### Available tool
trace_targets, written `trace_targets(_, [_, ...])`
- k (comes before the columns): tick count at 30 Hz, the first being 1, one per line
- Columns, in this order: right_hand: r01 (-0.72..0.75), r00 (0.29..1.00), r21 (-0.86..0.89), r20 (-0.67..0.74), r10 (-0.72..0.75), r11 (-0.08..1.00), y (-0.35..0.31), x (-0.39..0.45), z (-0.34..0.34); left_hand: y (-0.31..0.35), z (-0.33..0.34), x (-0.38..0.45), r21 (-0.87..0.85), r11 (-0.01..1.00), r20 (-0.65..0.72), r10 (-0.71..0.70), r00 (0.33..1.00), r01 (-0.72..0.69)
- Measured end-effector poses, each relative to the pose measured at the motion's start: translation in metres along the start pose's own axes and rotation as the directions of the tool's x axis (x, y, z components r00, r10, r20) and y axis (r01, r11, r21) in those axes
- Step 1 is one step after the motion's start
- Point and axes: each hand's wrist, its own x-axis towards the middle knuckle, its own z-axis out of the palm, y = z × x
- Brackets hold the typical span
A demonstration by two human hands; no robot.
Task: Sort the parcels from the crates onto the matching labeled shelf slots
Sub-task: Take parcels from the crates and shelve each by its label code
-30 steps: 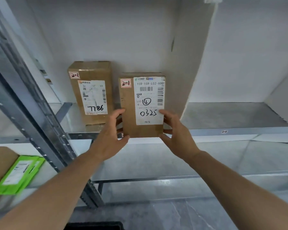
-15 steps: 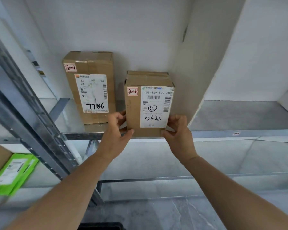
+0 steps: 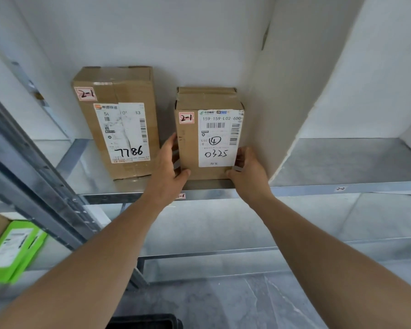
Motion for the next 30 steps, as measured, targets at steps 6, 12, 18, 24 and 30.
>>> trace_targets(6, [-0.02, 1.0, -0.016, -0.021, 0.02, 1.0, 0.0, 0.001, 0.002, -0.002, 0.002, 0.002, -0.008, 1.0, 0.015, -0.024, 1.0, 0.024])
trace_targets(12, [-0.046, 0.998, -0.073, -0.047, 0.043, 0.996, -0.004, -0.009, 0.003, -0.006, 0.0, -0.016, -0.018, 0.998, 0.007, -0.055, 0.998, 0.055])
trace_targets(18, [0.025, 0.999, -0.255, -0.029, -0.034, 0.967, -0.011, -0.05, -0.009, 0.021, 0.0, -0.066, 0.241, 0.959, -0.076, -0.136, 0.988, 0.151])
trace_targets(24, [0.172, 0.985, -0.559, 0.121, -0.125, 0.811, 0.003, -0.124, -0.023, 0.061, 0.017, -0.147, 0.429, 0.867, -0.097, -0.233, 0.968, 0.252])
trace_targets(30, [0.372, 0.916, -0.598, 0.359, -0.177, 0.71, 0.033, -0.218, -0.039, 0.091, 0.044, -0.248, 0.536, 0.761, -0.147, -0.341, 0.928, 0.365])
